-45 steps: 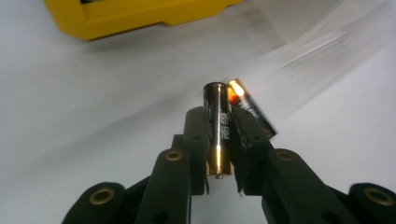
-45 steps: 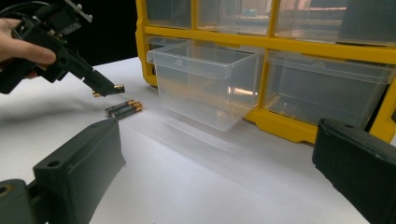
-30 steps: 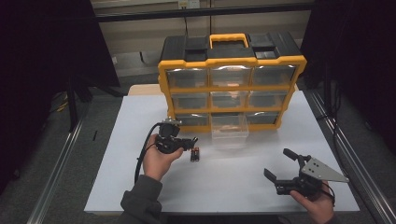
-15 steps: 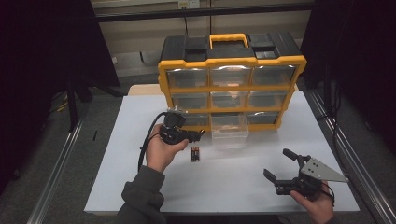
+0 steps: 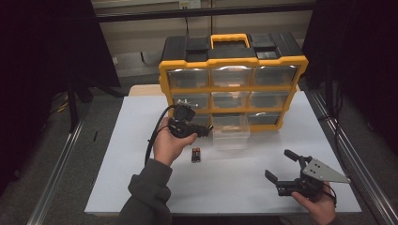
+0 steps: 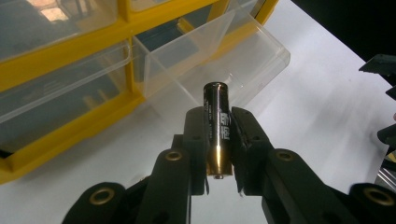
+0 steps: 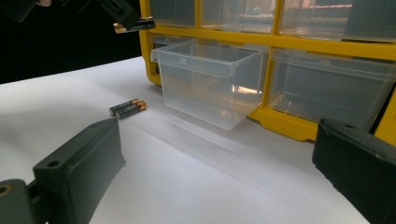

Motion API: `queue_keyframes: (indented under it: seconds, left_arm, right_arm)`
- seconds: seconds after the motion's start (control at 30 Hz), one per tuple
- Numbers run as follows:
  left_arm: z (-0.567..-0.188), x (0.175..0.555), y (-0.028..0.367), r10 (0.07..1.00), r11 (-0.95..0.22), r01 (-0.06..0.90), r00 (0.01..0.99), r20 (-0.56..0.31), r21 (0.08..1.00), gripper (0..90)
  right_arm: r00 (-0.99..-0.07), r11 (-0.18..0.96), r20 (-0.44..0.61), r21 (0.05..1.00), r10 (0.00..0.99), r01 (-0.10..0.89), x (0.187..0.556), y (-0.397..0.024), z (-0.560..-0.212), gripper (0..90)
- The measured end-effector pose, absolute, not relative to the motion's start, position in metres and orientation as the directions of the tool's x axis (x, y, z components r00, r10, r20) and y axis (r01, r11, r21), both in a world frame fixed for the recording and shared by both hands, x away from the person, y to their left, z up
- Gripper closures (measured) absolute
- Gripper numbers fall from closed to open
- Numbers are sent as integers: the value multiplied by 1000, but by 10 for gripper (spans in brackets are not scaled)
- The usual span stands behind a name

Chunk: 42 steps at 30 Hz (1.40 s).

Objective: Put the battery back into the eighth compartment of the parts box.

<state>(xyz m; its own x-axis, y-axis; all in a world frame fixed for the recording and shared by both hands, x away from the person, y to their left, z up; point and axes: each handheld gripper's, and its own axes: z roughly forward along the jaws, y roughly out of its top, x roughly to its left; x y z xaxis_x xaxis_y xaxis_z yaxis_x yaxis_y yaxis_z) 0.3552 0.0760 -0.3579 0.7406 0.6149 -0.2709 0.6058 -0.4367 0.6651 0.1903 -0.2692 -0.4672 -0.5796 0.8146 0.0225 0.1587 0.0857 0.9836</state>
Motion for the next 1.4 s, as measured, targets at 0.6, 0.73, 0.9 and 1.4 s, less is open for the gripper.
queue_keyframes:
  seconds: [0.6, 0.73, 0.9, 1.4]
  left_arm:
    - [-359, 371, 52, 606, -453, 591, 754, -255, 668, 774]
    - [-362, 375, 47, 600, -473, 584, 762, -244, 660, 774]
    - [-363, 378, 40, 601, -472, 581, 762, -241, 663, 773]
    - [-373, 383, 24, 585, -488, 548, 783, -212, 679, 756]
  right_arm:
    - [-583, 76, 32, 984, 812, 160, 190, -269, -467, 11]
    - [-582, 78, 28, 984, 813, 157, 190, -269, -467, 12]
    - [-582, 76, 30, 985, 813, 157, 190, -270, -467, 12]
    - [-585, 75, 31, 985, 810, 157, 190, -270, -467, 12]
